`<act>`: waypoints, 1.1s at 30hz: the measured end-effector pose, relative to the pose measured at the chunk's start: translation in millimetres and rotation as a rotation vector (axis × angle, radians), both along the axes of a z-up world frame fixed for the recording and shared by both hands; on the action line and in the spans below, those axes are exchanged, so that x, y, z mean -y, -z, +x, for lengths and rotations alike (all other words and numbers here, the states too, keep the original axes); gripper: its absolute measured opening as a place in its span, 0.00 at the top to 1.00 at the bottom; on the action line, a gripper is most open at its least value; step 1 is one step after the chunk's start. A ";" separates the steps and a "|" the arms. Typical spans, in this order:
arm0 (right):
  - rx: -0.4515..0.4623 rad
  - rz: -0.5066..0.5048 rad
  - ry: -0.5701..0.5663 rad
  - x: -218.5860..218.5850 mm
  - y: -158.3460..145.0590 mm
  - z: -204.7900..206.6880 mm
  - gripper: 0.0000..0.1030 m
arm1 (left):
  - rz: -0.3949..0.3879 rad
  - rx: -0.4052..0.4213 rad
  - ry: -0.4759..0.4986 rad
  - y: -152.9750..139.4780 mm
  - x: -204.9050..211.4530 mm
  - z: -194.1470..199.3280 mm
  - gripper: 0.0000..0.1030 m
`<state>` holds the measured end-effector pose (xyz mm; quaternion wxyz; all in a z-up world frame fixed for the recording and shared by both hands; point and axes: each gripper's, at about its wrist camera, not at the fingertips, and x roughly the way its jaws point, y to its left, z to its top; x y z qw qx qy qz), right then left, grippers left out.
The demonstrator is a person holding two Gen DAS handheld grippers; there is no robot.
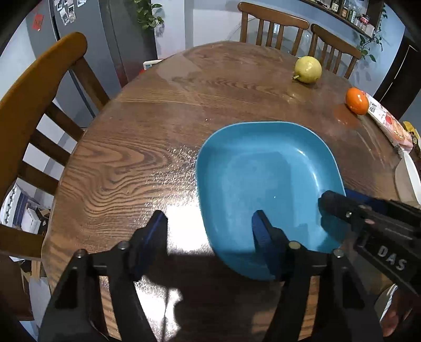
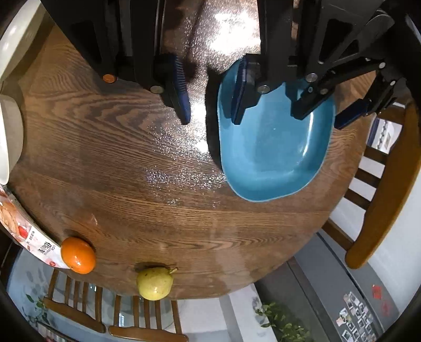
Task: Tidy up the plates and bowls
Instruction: 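Grasp the teal shallow dish's rim with both grippers, then carry the teal dish with both grippers and lower it onto the plate stack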
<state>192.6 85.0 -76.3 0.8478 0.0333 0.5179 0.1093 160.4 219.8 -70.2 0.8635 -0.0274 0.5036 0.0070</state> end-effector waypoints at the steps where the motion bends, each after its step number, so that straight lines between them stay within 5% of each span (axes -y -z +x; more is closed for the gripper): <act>1: 0.003 -0.006 -0.003 -1.1 0.9 0.9 0.78 | -0.011 0.004 0.005 -1.4 0.1 0.3 0.48; 6: 0.016 -0.047 -0.044 -12.9 0.6 4.0 0.91 | -0.045 0.009 0.046 -4.8 4.9 1.5 0.72; 13: 0.015 -0.018 -0.033 -7.3 -2.8 1.5 0.94 | -0.045 0.026 0.050 -6.4 2.5 -3.9 0.77; 33: 0.169 0.104 0.021 51.8 -70.2 -95.6 0.94 | 0.027 0.249 0.165 -85.0 52.3 -75.8 0.78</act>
